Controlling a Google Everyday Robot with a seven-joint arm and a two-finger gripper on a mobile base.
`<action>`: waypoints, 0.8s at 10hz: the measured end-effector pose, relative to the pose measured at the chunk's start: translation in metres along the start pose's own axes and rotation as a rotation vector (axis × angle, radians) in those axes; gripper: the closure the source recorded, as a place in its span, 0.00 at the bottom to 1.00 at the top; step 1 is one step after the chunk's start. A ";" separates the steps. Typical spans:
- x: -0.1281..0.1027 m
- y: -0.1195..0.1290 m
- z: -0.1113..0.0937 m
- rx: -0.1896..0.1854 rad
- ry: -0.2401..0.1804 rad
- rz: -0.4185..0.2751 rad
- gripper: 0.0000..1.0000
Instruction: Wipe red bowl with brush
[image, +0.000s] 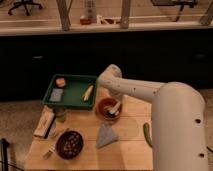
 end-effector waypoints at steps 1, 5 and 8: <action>0.011 0.010 -0.002 0.000 0.009 0.033 1.00; 0.027 -0.004 -0.015 0.005 0.043 0.056 1.00; 0.019 -0.028 -0.012 -0.005 0.047 0.004 1.00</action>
